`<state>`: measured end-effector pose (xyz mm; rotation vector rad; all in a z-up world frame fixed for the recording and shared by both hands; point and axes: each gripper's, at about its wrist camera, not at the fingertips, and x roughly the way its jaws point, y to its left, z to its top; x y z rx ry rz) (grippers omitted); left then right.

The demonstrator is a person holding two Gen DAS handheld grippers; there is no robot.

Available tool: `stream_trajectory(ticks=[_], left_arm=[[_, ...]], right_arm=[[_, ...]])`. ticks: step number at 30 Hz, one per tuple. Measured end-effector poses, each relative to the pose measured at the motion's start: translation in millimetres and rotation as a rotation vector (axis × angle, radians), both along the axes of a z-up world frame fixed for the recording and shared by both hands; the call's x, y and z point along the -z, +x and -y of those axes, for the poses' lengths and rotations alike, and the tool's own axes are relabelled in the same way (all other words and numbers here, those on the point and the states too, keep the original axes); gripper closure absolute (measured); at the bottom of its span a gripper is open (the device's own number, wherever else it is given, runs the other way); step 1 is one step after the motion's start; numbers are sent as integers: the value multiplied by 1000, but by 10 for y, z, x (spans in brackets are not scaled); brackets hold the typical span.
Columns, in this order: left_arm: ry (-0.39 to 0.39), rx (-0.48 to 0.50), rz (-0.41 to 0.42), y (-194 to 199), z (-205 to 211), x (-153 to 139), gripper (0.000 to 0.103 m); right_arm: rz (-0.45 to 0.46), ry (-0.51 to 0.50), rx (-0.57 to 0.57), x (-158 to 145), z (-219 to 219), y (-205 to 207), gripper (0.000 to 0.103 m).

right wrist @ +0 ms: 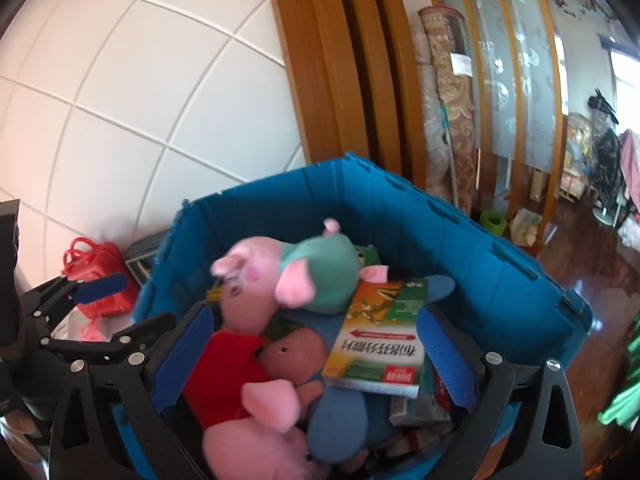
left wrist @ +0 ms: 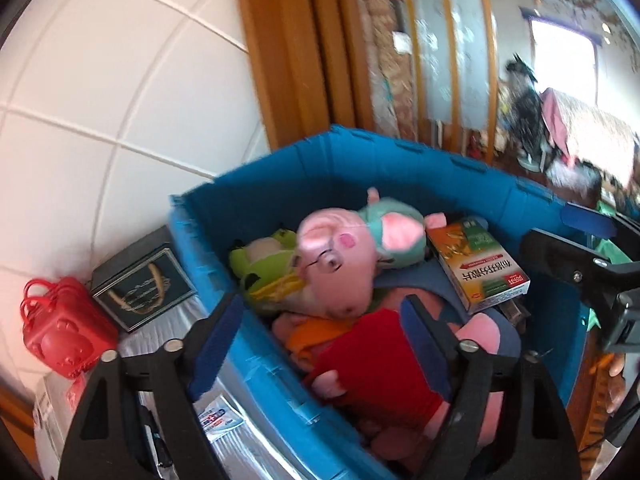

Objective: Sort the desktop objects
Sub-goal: 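Move both tools back over the bed toward the wet-wipe packs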

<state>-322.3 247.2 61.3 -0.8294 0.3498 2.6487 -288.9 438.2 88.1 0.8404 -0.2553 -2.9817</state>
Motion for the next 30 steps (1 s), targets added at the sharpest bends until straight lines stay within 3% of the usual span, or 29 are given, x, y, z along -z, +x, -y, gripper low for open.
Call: stream_trajectory(ticks=[4, 11, 18, 22, 26, 30], left_arm=[[33, -79, -79, 232, 365, -60, 6], [47, -299, -105, 535, 1295, 173, 6], [36, -581, -6, 730, 2308, 878, 6], [41, -677, 106, 796, 2722, 1383, 6], [43, -759, 214, 892, 3014, 1846, 6], [76, -795, 276, 945, 3091, 2138, 6]], right_arm=[[-58, 26, -18, -135, 237, 185, 0], [-175, 63, -109, -139, 927, 474, 0], [-232, 8, -275, 154, 1660, 572, 0], [-244, 23, -383, 321, 2151, 595, 0], [-175, 24, -523, 651, 2634, 504, 0], [-51, 38, -580, 1146, 2960, 310, 0]])
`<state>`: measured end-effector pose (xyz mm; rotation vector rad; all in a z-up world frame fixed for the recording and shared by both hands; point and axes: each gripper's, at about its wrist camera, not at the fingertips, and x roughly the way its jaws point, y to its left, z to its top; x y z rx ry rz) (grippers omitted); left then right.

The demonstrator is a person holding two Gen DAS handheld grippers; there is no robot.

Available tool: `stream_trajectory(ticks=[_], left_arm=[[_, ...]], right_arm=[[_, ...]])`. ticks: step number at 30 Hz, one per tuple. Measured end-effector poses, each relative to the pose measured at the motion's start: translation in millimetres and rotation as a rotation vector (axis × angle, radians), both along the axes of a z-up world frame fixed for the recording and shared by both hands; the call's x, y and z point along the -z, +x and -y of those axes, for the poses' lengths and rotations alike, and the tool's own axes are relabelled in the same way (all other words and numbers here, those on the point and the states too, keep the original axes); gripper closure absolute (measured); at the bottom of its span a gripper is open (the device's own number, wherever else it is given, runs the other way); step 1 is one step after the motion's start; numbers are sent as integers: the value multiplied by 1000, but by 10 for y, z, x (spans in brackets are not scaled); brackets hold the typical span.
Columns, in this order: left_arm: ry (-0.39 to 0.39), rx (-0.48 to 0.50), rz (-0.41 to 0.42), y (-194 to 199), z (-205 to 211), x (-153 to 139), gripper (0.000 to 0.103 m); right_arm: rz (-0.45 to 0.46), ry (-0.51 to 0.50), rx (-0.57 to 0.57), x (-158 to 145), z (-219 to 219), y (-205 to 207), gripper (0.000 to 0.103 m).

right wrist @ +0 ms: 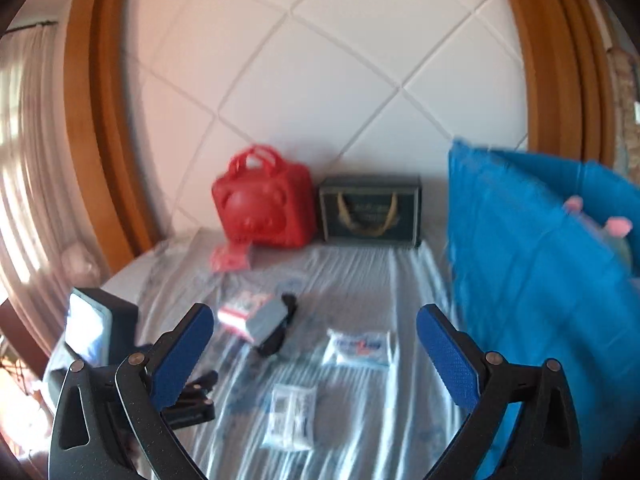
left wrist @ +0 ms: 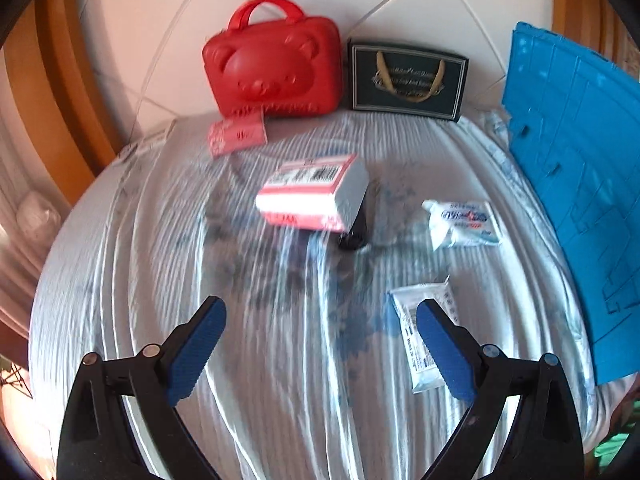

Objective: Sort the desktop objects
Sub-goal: 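Move both tools back over the bed toward the wet-wipe packs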

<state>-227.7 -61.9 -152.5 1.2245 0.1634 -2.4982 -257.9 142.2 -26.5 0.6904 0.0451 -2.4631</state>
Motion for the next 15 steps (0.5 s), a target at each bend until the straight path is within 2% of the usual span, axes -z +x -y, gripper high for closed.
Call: stream_trajectory(ticks=[4, 8, 9, 14, 15], left_arm=[[26, 12, 56, -66, -122, 291, 6], [80, 51, 91, -264, -332, 584, 6], [96, 65, 96, -329, -391, 653, 6], [128, 98, 161, -568, -614, 987, 6], [138, 111, 172, -587, -630, 1036, 19]], right_arm=[[124, 75, 29, 577, 95, -212, 1], [234, 126, 60, 1036, -33, -453, 22], [248, 134, 66, 1104, -46, -498, 26], [294, 155, 72, 1323, -135, -722, 26], [296, 159, 71, 1342, -150, -753, 26]])
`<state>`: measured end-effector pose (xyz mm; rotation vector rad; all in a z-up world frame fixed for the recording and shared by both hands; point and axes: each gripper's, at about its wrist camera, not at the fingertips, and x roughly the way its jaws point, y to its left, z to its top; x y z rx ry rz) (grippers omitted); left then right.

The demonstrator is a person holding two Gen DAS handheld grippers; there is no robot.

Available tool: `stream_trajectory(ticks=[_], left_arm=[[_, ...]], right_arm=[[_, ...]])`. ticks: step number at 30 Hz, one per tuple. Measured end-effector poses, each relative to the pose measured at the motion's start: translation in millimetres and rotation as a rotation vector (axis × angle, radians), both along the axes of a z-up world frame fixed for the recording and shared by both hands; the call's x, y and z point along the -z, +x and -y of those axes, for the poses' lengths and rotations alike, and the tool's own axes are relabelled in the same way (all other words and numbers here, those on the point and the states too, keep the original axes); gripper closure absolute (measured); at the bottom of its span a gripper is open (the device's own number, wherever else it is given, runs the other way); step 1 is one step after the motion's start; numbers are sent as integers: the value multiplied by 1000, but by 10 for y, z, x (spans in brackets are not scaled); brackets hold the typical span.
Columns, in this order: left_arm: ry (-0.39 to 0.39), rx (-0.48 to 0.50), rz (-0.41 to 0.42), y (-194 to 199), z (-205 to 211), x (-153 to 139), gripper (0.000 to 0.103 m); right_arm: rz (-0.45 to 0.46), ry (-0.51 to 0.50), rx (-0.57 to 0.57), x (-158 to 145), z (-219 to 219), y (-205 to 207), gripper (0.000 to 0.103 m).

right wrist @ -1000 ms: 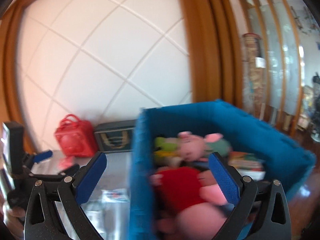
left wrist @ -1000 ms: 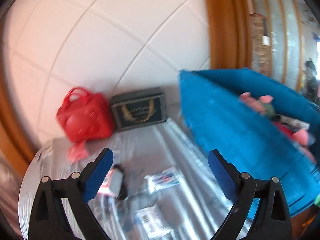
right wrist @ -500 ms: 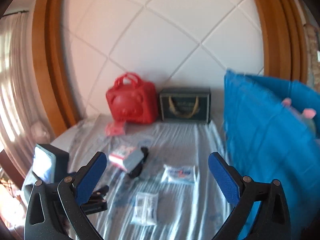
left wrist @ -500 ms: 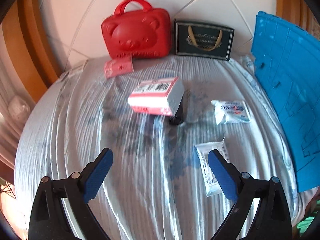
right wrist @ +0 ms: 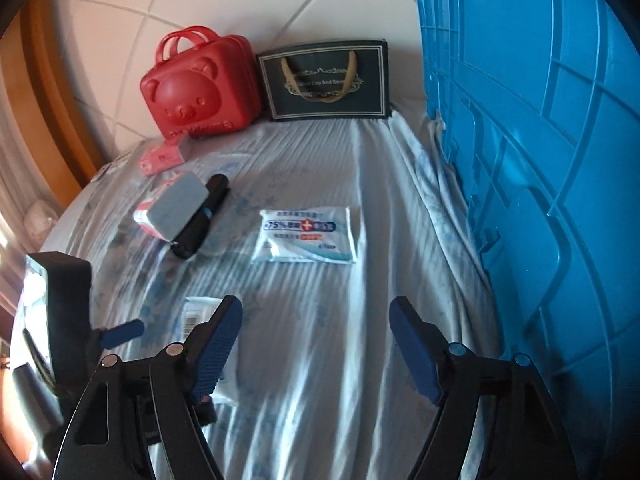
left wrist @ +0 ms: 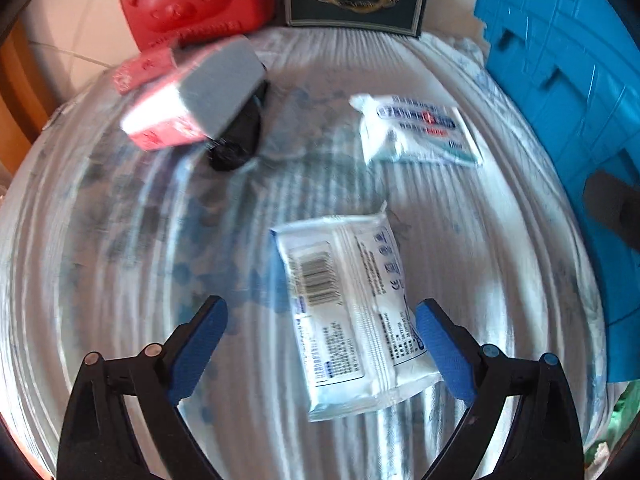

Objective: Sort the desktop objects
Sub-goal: 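Move both tools back over the bed toward the wet-wipe packs, then grasp a white wipe pack with the left tool while the right tool grasps the alcohol wipes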

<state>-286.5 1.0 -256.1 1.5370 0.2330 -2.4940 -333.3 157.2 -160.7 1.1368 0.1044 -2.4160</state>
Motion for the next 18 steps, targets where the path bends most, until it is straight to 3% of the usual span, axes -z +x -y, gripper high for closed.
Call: stream_trajectory(ticks=[1, 2, 4, 14, 18], left_arm=[[29, 18, 1, -5, -1, 36, 41], [63, 19, -12, 5, 25, 39, 46], [60, 3, -18, 9, 88, 0, 55], [-128, -128, -126, 28, 801, -590, 58], [-145, -159, -130, -48, 1084, -659, 58]], right_arm=[[3, 3, -3, 12, -20, -23, 26], [9, 8, -11, 40, -18, -66, 26], [13, 19, -26, 79, 21, -127, 26], [75, 49, -79, 343, 510, -514, 24], [104, 69, -41, 473, 720, -698, 9]])
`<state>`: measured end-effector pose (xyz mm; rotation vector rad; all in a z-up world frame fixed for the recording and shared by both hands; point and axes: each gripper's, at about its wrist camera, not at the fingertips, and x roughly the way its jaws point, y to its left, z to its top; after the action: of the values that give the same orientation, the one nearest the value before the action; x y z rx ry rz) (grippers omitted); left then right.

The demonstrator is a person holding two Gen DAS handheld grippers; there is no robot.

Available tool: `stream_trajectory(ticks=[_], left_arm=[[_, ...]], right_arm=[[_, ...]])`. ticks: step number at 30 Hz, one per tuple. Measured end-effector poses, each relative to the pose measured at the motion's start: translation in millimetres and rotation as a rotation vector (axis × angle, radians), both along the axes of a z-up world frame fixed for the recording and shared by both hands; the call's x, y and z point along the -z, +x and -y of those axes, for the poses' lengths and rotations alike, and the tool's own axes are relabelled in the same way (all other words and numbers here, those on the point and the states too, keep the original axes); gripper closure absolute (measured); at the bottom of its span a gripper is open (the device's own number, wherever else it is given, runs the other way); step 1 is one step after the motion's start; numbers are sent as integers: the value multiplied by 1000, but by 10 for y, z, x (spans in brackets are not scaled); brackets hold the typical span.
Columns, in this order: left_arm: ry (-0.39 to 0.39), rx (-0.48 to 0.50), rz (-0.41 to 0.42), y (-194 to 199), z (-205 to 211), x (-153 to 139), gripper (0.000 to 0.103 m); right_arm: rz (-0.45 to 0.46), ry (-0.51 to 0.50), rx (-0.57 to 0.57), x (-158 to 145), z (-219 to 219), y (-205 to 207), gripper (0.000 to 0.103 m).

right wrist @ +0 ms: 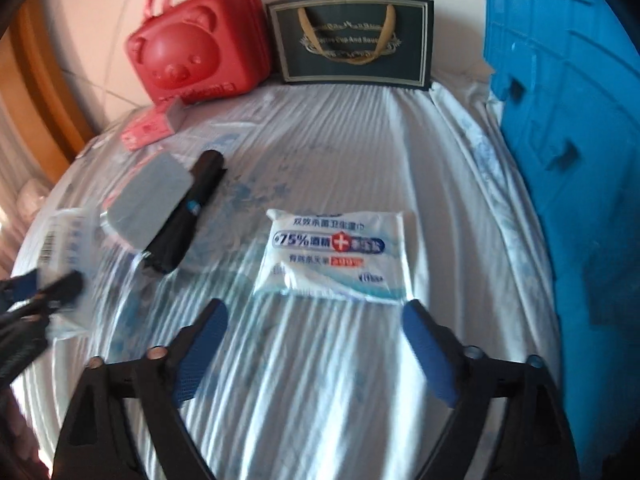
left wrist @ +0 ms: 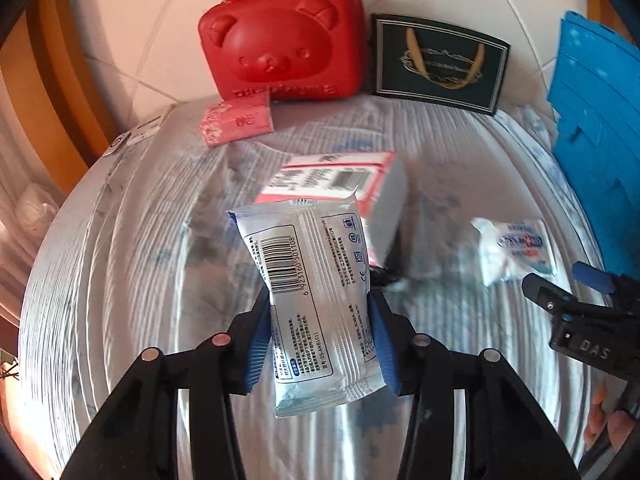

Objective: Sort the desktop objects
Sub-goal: 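Grasp a white wipe pack with the left tool while the right tool grasps the alcohol wipes, then carry both wipe packs into the blue crate and release them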

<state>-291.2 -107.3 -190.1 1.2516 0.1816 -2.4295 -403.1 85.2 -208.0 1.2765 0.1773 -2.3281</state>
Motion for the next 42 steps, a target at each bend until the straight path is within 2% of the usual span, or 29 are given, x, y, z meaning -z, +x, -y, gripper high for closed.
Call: stream_trajectory(ticks=[5, 10, 11, 13, 14, 15, 17, 19, 23, 32, 42], left_arm=[[7, -16, -7, -126, 271, 6, 58], [28, -14, -2, -179, 490, 73, 58], [34, -12, 0, -183, 515, 89, 58], [49, -5, 0, -167, 540, 104, 58], [52, -1, -2, -155, 536, 101, 58], [53, 2, -4, -138, 532, 86, 58], [56, 10, -19, -87, 511, 22, 58], [48, 15, -36, -42, 487, -62, 58], [18, 25, -85, 116, 404, -313, 58], [-25, 76, -199, 482, 135, -877, 58], [-52, 234, -363, 734, -466, -1529, 58]], right_arm=[[34, 67, 64, 211, 232, -258, 3], [56, 149, 83, 447, 385, -407, 2], [47, 170, 89, 476, 401, -416, 5], [19, 184, 89, 438, 414, -411, 27], [-13, 199, 87, 381, 419, -385, 50], [-32, 206, 85, 332, 427, -373, 59], [-25, 183, 74, 251, 424, -375, 67], [-23, 155, 72, 158, 410, -360, 69], [-67, 110, 52, -131, 401, -157, 70], [-234, -4, 25, -1083, 232, 470, 70], [-466, -123, 87, -2115, -322, 1273, 69]])
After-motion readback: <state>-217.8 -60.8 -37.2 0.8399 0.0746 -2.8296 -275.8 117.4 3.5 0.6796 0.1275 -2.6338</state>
